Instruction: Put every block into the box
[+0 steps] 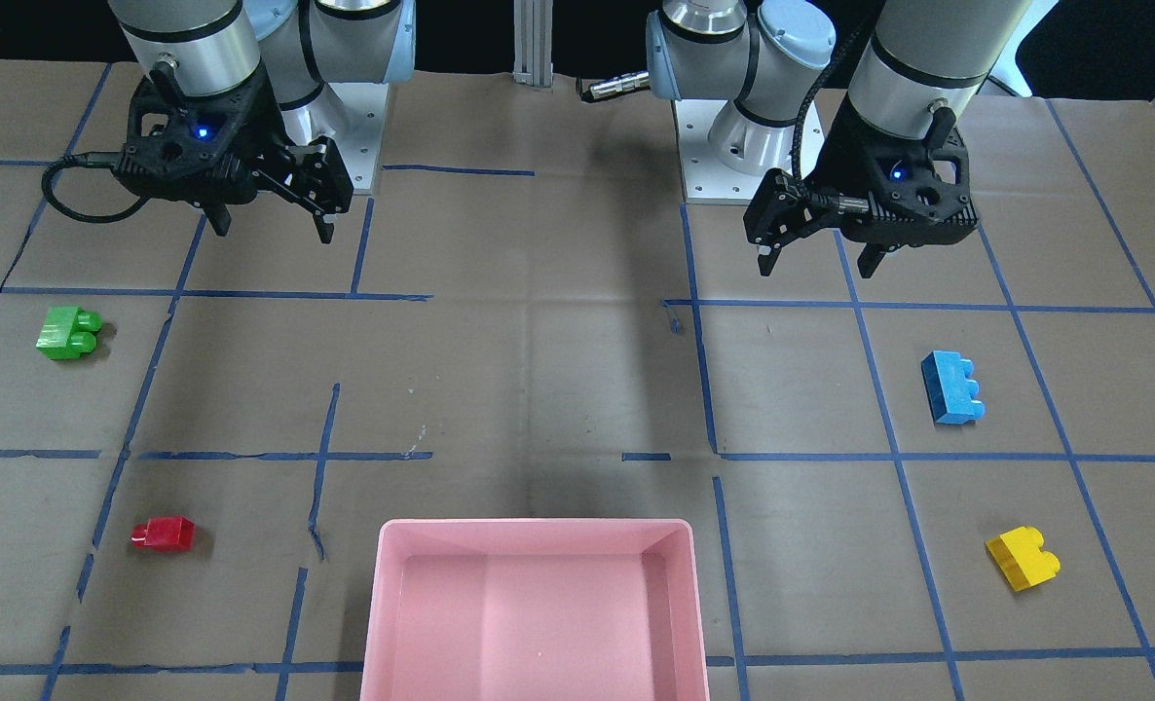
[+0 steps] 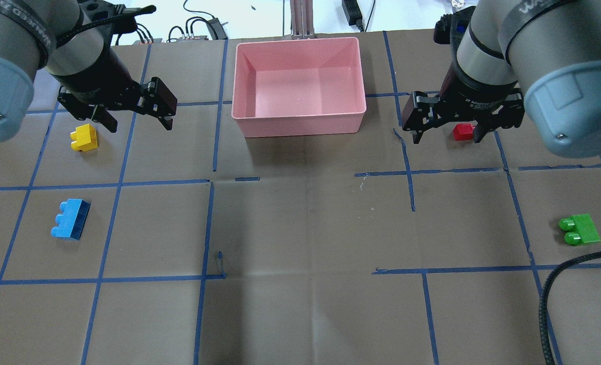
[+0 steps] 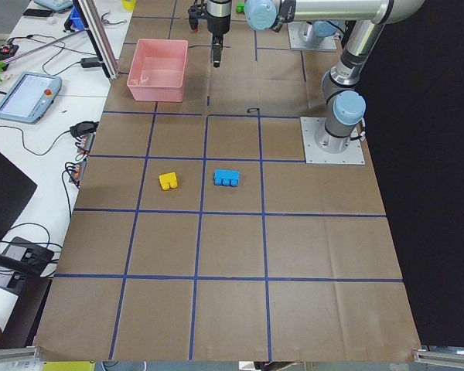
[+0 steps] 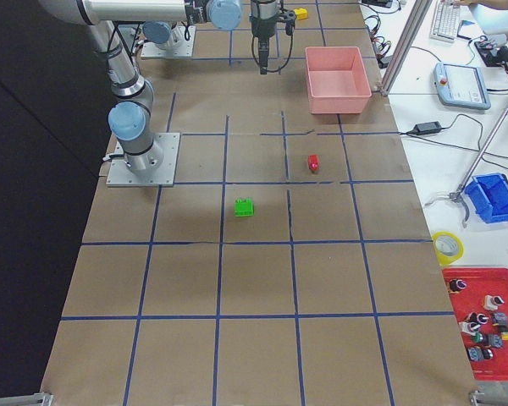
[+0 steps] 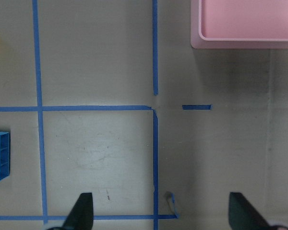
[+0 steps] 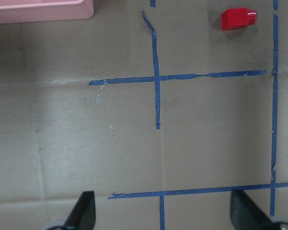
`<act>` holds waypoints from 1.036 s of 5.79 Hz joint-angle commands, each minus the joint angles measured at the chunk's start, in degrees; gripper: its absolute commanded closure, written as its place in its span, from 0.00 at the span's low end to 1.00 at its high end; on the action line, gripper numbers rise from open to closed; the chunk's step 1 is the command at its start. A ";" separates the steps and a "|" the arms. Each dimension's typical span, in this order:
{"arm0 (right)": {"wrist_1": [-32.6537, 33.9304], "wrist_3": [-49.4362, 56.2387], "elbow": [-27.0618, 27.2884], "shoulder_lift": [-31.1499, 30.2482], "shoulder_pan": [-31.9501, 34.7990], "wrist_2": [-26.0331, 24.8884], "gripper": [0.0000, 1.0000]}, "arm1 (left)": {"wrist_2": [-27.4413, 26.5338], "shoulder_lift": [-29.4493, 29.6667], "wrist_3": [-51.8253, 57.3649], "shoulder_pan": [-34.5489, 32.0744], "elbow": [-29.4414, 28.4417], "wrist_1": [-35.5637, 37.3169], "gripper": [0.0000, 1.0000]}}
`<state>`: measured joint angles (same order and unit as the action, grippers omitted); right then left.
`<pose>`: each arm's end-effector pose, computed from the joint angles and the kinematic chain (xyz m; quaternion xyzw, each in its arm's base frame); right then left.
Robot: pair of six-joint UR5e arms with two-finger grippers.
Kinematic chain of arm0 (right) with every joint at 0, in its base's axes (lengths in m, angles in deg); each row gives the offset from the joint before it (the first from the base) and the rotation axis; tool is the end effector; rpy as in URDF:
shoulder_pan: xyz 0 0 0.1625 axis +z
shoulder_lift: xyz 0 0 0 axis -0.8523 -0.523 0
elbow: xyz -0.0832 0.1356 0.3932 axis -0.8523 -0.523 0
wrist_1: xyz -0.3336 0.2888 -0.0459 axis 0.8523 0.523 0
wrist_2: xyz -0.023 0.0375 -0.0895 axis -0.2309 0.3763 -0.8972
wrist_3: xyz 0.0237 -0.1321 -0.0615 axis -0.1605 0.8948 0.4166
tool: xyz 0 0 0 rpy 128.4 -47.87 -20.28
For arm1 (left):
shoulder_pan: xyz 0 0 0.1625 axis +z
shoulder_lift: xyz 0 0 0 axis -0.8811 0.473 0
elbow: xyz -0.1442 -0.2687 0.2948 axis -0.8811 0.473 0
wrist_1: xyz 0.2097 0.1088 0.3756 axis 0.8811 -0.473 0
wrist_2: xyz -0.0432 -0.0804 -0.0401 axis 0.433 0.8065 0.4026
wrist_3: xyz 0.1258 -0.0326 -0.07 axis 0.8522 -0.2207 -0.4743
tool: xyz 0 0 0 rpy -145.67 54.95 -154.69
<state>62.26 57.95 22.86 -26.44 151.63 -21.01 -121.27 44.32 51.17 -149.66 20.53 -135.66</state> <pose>0.1561 -0.4871 0.4219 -0.0248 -0.9994 0.0189 0.0131 -0.1139 -0.5231 0.4277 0.0022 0.9996 -0.0282 0.0016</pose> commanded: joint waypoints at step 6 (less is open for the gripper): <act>-0.12 0.18 0.41 0.10 -0.79 0.09 0.00 | -0.20 -0.46 0.18 0.17 0.80 0.90 0.01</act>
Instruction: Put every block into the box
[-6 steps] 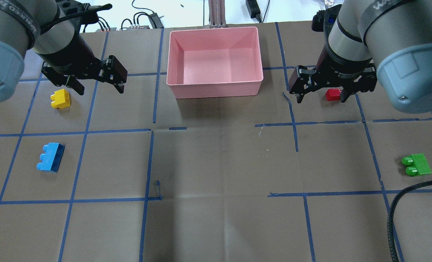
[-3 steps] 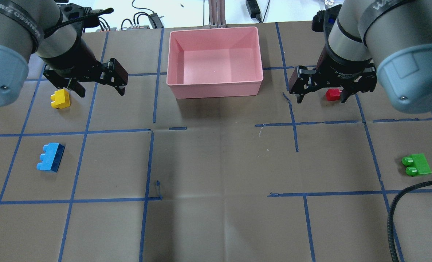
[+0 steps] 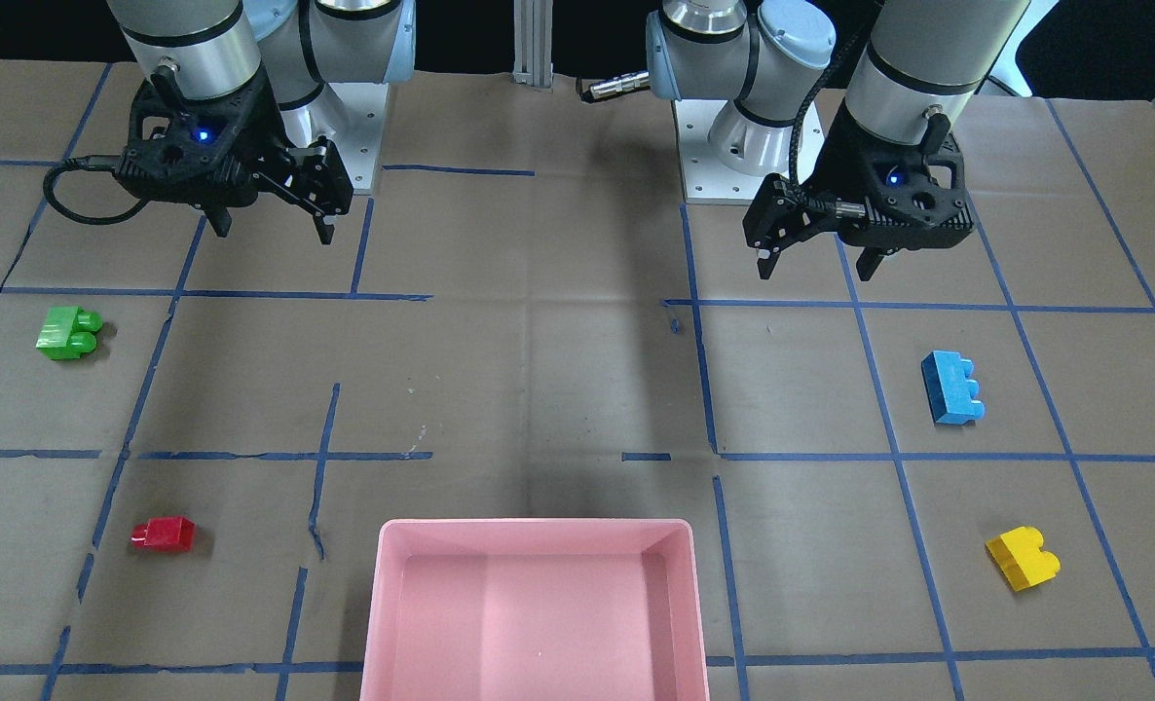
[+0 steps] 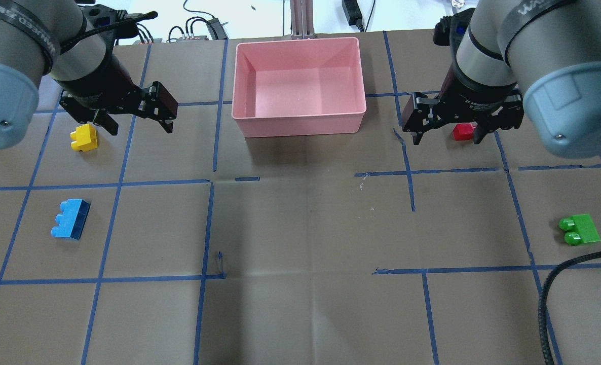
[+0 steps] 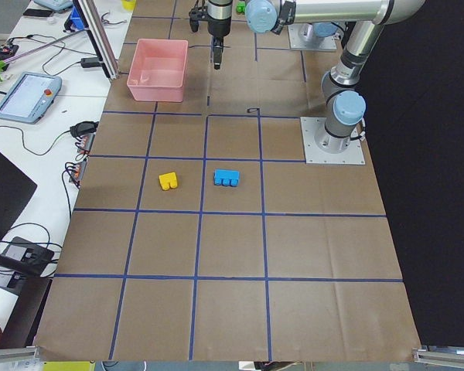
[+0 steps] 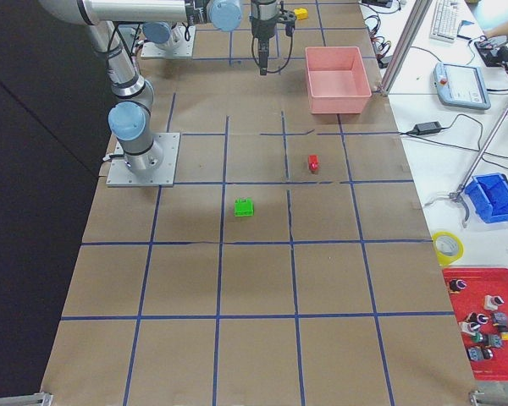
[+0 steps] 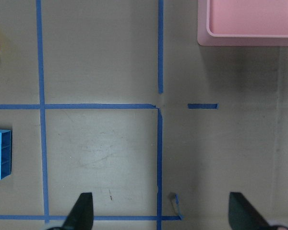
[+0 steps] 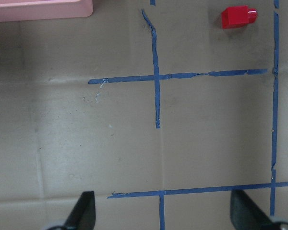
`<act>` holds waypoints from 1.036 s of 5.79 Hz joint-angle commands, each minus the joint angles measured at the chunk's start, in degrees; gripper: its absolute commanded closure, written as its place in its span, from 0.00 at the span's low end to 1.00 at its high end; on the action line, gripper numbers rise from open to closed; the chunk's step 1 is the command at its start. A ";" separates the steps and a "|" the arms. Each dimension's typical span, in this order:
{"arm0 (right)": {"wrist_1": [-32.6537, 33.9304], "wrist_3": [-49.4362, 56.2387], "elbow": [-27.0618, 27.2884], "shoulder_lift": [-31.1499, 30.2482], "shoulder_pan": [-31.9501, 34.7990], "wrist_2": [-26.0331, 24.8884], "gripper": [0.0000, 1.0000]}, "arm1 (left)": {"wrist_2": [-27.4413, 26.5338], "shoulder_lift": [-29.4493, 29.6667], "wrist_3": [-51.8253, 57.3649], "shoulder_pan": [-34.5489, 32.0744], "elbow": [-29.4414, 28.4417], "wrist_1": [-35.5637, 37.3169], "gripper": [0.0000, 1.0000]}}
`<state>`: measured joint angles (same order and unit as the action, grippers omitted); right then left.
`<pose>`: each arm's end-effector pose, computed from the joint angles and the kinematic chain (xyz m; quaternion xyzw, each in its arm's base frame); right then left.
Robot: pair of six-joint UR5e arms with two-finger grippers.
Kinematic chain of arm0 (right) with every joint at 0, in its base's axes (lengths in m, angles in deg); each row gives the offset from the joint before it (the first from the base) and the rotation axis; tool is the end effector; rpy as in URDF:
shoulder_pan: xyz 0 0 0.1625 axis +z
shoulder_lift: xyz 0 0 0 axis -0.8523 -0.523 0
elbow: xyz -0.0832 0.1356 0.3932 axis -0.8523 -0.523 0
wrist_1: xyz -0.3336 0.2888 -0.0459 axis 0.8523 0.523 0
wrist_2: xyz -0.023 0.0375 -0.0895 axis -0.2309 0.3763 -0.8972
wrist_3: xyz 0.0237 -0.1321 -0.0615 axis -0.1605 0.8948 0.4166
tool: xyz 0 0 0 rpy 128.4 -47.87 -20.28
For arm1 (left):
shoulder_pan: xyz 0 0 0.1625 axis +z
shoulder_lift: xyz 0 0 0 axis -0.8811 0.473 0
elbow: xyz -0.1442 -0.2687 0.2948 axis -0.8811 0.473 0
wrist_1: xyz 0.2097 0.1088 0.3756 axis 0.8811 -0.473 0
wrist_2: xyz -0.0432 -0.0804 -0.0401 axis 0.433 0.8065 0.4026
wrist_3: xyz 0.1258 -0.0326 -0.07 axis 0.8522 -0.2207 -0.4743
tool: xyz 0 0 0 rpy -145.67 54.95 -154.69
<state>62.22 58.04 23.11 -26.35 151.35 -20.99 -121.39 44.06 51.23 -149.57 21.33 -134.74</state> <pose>0.1537 -0.4874 0.4187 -0.0264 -0.9994 0.0156 0.0132 -0.1128 -0.5221 0.4244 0.0019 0.9995 -0.0314 0.0029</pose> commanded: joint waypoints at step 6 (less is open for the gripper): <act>0.88 29.21 3.14 -2.10 -22.32 0.67 0.01 | 1.83 2.16 37.14 35.59 6.22 2.60 0.03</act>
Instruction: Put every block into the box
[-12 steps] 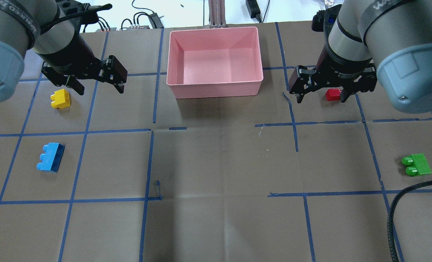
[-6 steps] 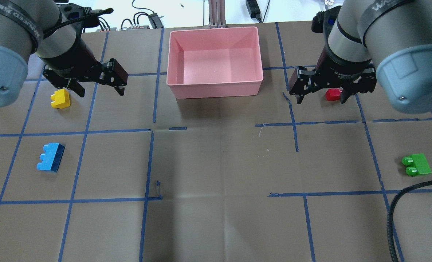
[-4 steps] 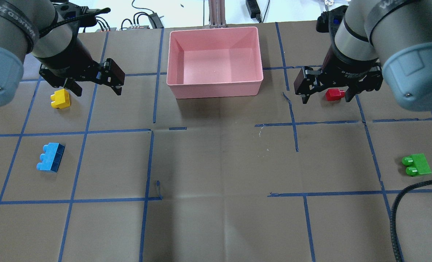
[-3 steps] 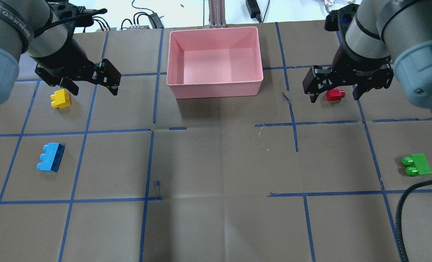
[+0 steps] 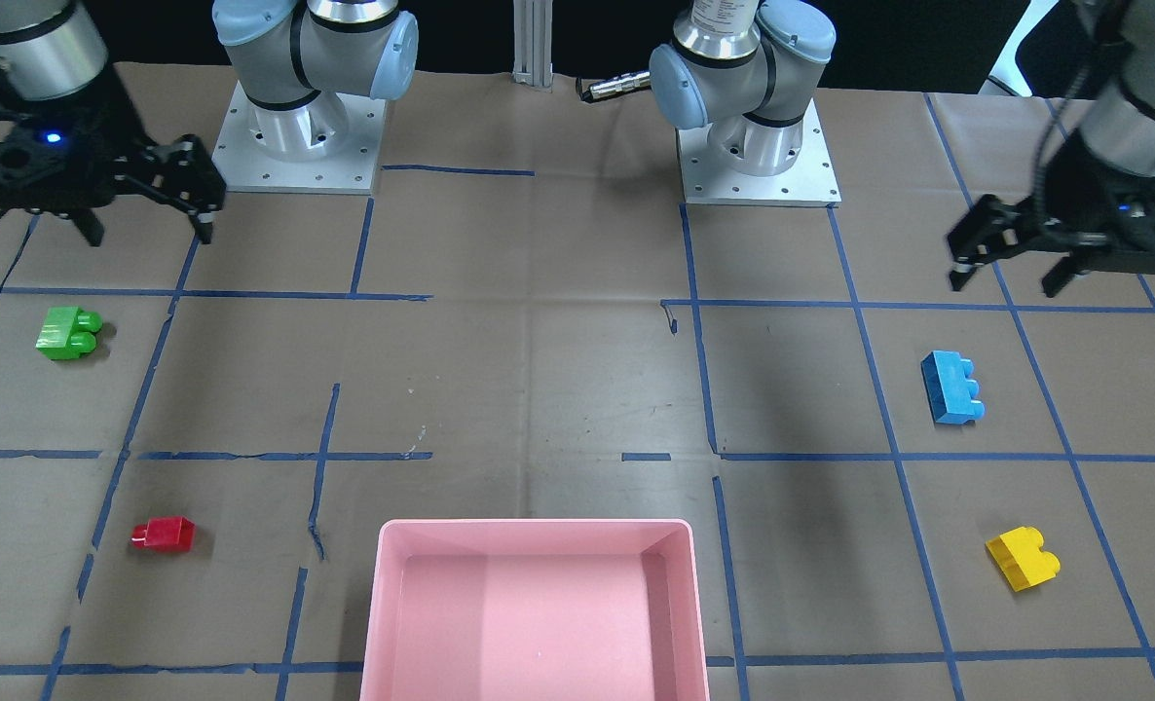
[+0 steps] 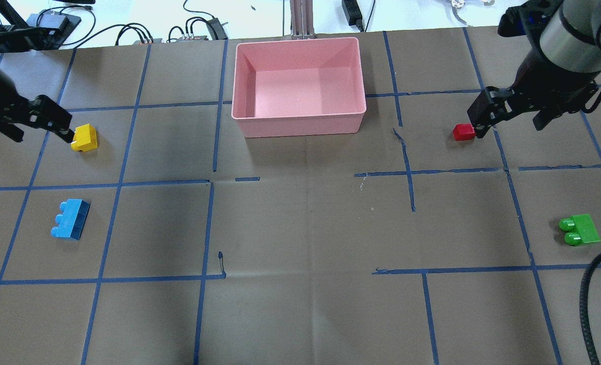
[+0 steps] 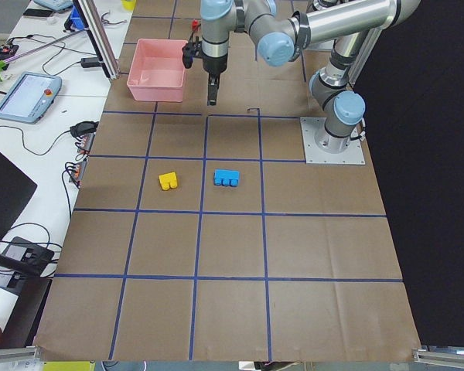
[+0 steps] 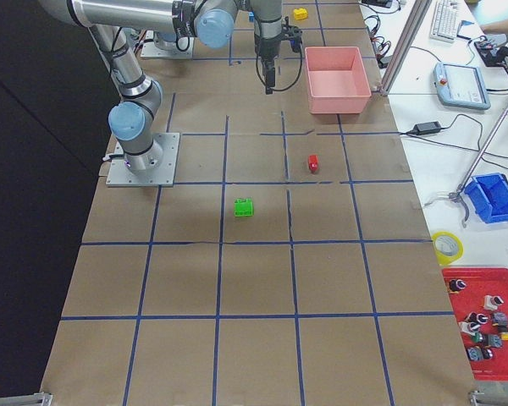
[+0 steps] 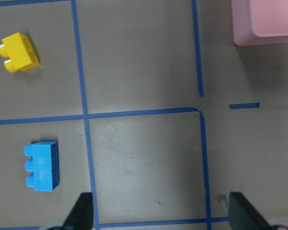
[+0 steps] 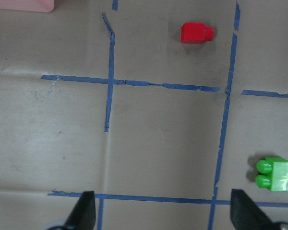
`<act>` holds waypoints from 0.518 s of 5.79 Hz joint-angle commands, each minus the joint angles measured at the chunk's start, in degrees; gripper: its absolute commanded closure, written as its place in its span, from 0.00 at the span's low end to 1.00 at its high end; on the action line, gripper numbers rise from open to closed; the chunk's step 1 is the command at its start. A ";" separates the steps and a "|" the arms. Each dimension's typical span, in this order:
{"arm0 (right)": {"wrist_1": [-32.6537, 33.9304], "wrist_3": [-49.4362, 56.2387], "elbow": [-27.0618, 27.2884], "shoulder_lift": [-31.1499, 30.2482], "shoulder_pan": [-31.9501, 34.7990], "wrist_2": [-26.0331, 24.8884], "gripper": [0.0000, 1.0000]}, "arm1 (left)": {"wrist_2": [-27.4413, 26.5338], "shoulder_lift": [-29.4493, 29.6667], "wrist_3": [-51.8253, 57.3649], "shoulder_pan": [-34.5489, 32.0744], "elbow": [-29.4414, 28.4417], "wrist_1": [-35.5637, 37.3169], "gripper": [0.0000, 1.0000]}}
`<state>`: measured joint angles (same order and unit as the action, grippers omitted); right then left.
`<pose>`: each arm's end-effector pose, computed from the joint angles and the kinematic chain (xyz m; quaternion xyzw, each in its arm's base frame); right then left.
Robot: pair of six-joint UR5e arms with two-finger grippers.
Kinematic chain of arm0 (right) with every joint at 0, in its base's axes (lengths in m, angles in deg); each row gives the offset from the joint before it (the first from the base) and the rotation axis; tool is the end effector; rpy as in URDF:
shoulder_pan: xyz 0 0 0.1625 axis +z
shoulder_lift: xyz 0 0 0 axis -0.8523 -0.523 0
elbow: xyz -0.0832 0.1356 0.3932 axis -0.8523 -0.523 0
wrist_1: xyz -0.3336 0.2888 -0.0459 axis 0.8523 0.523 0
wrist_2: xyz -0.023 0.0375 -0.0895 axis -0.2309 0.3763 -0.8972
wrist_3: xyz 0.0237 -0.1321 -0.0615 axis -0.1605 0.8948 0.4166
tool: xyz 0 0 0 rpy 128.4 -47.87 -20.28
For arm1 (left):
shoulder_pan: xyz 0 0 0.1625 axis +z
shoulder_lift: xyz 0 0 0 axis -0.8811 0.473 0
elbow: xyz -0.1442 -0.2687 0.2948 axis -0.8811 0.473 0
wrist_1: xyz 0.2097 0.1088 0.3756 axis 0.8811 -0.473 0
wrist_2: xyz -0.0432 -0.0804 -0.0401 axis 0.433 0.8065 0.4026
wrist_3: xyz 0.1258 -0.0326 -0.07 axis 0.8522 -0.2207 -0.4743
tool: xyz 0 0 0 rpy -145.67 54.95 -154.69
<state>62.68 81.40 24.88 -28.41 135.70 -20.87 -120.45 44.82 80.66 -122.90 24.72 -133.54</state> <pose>0.0198 -0.4980 0.4208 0.0408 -0.9989 0.0168 0.0183 0.1293 -0.5145 0.3886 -0.0261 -0.9996 0.0084 0.0028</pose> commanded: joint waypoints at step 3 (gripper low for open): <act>1.38 19.76 6.63 0.83 -19.99 5.48 0.00 | 1.09 11.22 14.99 13.32 13.81 23.32 0.03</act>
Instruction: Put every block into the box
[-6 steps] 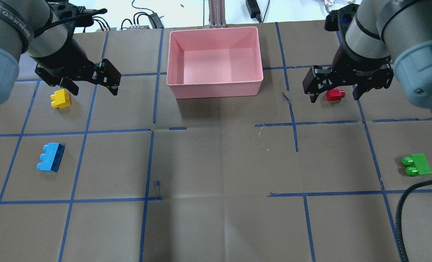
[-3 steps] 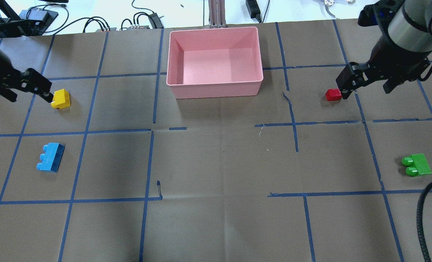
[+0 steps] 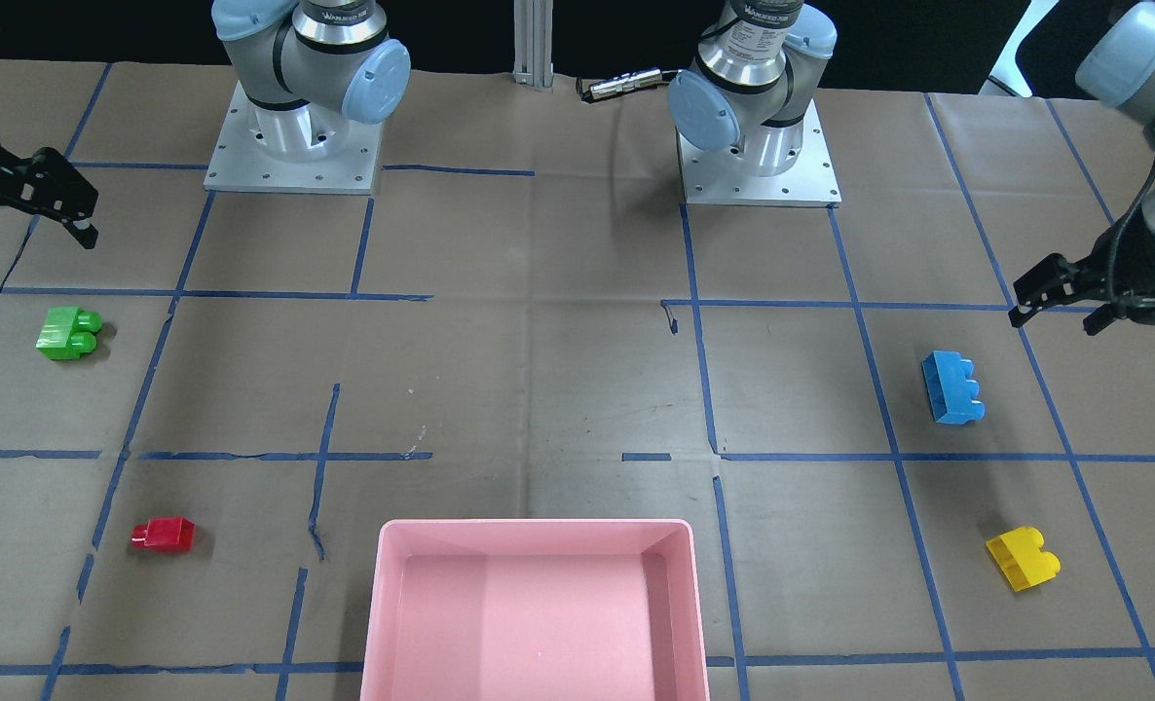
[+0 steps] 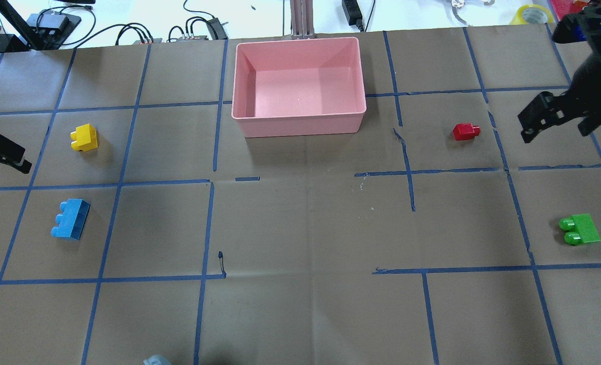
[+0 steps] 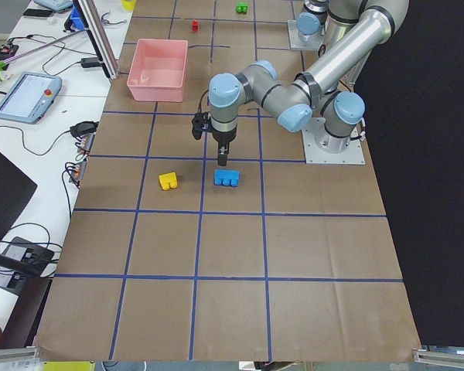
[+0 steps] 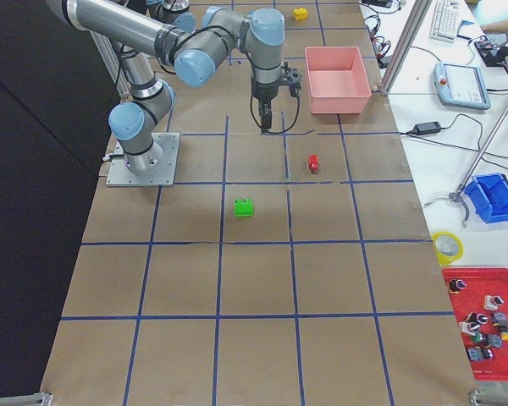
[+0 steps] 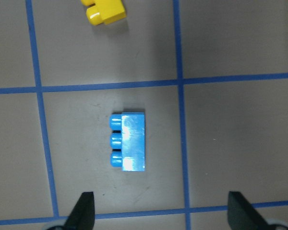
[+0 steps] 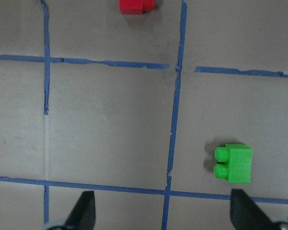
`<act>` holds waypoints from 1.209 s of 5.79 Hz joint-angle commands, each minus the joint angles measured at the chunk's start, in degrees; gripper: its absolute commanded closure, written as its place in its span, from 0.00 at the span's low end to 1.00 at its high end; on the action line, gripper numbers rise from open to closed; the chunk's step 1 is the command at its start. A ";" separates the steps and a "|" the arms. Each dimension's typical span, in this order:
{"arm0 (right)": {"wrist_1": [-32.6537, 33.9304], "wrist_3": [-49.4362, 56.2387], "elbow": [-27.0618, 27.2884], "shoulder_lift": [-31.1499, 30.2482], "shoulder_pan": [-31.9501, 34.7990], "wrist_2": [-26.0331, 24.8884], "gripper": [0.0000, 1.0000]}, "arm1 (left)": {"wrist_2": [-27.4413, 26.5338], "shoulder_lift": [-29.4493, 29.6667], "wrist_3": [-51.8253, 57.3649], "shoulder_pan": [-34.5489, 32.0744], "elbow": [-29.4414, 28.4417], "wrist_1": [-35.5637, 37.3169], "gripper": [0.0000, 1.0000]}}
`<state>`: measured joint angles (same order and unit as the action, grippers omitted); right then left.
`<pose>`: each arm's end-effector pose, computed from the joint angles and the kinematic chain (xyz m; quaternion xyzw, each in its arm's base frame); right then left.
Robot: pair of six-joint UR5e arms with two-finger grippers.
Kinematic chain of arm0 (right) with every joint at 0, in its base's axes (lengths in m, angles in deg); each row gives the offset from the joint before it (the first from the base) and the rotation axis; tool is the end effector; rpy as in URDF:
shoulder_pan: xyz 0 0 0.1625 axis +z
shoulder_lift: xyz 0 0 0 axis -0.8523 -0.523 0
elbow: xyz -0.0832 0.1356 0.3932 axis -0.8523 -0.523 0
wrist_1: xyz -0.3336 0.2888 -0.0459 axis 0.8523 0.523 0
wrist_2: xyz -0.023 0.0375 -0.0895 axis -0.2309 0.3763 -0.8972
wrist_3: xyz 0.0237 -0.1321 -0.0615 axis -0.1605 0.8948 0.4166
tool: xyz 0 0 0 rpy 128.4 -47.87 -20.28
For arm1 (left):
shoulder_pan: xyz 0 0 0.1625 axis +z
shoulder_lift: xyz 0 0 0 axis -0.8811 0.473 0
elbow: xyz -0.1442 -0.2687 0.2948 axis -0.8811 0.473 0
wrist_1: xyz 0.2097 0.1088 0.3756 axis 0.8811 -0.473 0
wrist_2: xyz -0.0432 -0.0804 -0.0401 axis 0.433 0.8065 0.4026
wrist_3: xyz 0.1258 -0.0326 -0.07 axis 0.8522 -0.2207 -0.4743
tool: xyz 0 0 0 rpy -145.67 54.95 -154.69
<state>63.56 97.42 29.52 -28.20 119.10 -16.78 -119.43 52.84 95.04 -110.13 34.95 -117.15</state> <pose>-0.1084 -0.4778 0.3784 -0.0357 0.9990 -0.0001 0.0262 0.2492 -0.4878 0.2536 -0.0399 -0.9990 0.0033 0.0184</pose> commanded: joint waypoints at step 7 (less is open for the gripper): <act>42.13 9.22 19.58 15.28 -14.32 -1.15 0.04 | 4.38 11.86 -2.29 -0.07 8.97 16.22 0.03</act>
<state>101.39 106.18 48.38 -15.88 105.07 -17.76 -115.09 64.69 92.67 -110.26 43.08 -100.92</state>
